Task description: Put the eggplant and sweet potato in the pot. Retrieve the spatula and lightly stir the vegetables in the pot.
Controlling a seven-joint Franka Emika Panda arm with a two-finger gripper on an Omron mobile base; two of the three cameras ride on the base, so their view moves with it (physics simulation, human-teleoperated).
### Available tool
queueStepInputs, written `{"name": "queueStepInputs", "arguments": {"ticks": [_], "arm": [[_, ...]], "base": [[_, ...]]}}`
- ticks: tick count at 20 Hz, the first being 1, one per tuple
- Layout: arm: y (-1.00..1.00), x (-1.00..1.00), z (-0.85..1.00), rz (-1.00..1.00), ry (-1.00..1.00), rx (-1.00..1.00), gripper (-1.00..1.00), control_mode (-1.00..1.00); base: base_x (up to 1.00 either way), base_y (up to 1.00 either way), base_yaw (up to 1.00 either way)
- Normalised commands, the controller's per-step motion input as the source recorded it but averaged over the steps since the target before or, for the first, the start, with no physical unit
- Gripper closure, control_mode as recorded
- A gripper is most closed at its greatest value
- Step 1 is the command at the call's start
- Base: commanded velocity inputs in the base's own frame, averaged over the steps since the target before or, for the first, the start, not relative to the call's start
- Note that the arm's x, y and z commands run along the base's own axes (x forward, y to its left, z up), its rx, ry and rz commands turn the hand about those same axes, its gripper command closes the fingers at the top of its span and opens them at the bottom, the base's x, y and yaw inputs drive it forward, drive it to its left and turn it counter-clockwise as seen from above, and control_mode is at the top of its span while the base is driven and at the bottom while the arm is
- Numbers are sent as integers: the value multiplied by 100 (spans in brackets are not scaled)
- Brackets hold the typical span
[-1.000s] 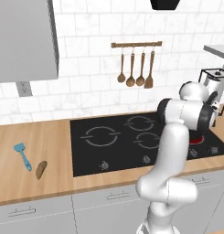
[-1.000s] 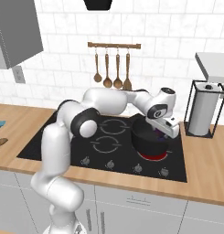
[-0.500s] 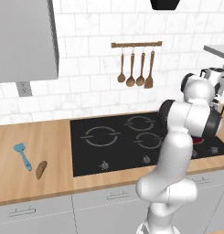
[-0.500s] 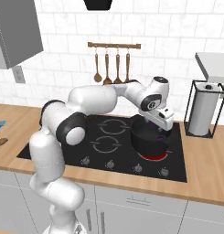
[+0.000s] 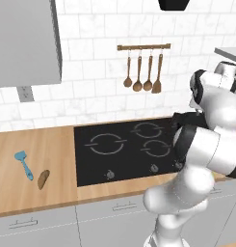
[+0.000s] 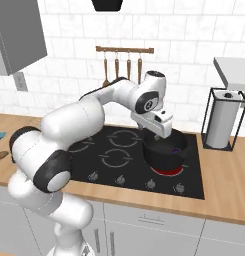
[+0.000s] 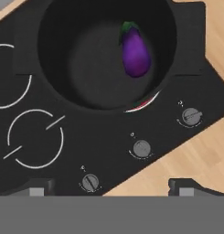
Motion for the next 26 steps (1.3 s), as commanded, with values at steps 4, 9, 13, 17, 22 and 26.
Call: {"name": "queueStepInputs", "arguments": {"ticks": [4, 9, 13, 17, 22, 26], "arm": [[100, -90, 4, 13, 2, -12, -100, -100], [100, -95, 0, 16, 0, -18, -100, -100], [100, -68, 0, 15, 2, -19, -100, -100], [100, -36, 0, 15, 6, -18, -100, -100], [100, -15, 0, 11, 8, -15, -100, -100], [100, 0, 0, 8, 10, -5, -100, -100]], "base": [[0, 0, 0], [0, 0, 0], [0, 0, 0], [0, 0, 0], [0, 0, 0], [0, 0, 0]]}}
